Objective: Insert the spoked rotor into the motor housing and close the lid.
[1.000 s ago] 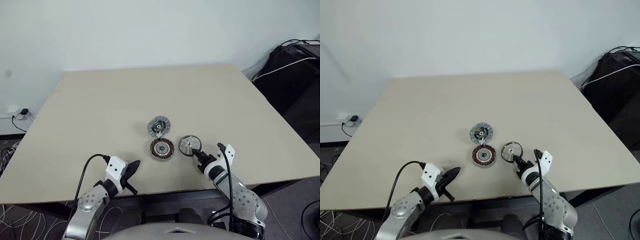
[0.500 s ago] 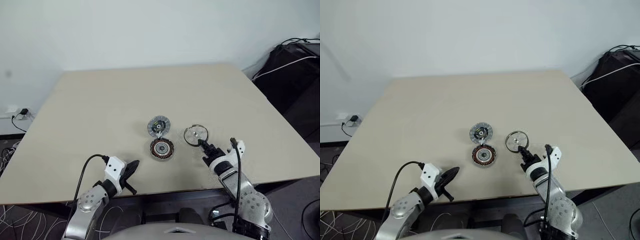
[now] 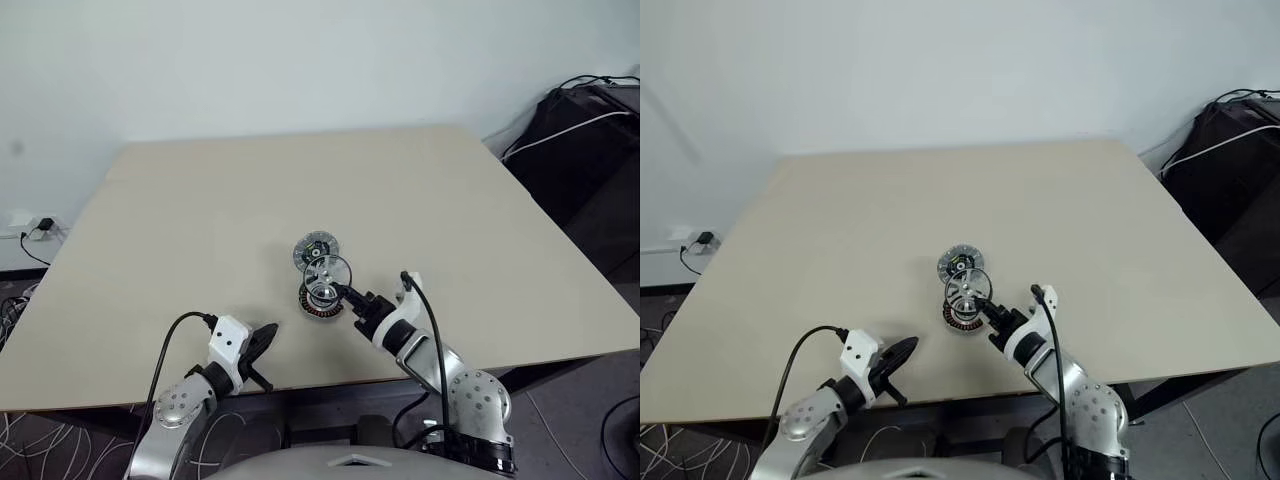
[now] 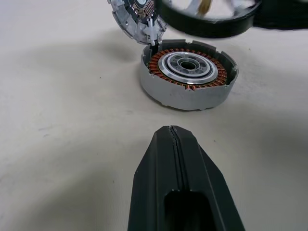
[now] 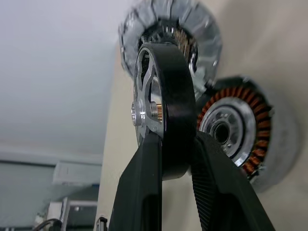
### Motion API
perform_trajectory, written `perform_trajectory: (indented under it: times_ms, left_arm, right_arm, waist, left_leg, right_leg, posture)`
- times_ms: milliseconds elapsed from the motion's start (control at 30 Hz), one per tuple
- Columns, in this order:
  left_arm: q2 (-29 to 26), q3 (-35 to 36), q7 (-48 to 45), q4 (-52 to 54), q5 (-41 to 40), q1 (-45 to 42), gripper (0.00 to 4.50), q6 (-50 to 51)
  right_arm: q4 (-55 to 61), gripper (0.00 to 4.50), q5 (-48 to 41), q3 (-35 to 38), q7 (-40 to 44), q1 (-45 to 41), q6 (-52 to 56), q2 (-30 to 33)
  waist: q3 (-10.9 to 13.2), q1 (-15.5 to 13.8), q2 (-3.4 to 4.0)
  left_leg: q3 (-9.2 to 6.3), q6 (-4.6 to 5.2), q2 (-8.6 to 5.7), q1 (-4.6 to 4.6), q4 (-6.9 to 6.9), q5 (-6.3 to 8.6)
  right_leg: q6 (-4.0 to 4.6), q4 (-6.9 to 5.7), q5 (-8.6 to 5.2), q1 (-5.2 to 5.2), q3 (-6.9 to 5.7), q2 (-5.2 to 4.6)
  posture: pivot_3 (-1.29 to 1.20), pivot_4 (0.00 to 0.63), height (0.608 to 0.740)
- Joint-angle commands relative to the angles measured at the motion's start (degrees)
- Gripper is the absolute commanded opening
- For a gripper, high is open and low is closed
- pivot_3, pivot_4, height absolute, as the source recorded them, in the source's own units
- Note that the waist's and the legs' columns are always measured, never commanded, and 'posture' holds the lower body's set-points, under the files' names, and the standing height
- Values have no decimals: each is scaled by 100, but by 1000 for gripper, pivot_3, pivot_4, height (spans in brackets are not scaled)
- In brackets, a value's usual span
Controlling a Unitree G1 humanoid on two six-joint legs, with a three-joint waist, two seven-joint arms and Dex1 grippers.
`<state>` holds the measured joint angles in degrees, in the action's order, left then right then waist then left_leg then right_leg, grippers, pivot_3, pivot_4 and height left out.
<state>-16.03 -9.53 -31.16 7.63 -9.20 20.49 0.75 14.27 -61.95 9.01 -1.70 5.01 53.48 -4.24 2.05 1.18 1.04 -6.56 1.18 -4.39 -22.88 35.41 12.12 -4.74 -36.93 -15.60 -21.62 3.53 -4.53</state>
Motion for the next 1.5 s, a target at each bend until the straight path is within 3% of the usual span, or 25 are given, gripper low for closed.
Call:
perform_trajectory:
  times_ms: [33,767,1067,1367,1500]
  left_arm:
    - [-39,84,48,345,-46,24,0,-25]
    - [-86,121,122,480,-63,93,0,48]
    - [-74,107,96,463,-76,25,0,91]
    - [-44,41,45,407,-82,-88,0,127]
    - [-45,38,28,378,-88,-137,0,125]
  right_arm:
    - [-116,531,14,-95,79,-192,-167,-188]
    - [-632,531,244,-172,181,-105,-273,-176]
    - [-287,3453,244,-78,21,-54,-368,-148]
    - [371,3453,75,149,-180,-31,-456,22]
    - [567,3453,662,-113,-101,-67,-633,329]
  waist:
    - [0,-2,0]
    - [0,4,-1]
    - [-8,1,-8]
    - [-5,5,-6]
    - [-6,-1,-6]
  left_leg:
    - [0,0,-1,0,0,0]
    - [0,0,-1,1,1,0]
    - [0,0,0,9,3,0]
    - [-1,0,1,2,-2,0]
    - [0,0,-2,2,-2,0]
  right_leg:
    - [0,0,0,0,0,3]
    - [-1,-1,0,0,0,15]
    - [-2,-3,1,10,0,8]
    - [-1,-2,1,-2,1,8]
    - [-1,-1,1,-1,1,15]
  posture:
    - [0,0,740]
    - [0,0,740]
    - [0,0,740]
    - [0,0,740]
    - [0,0,740]
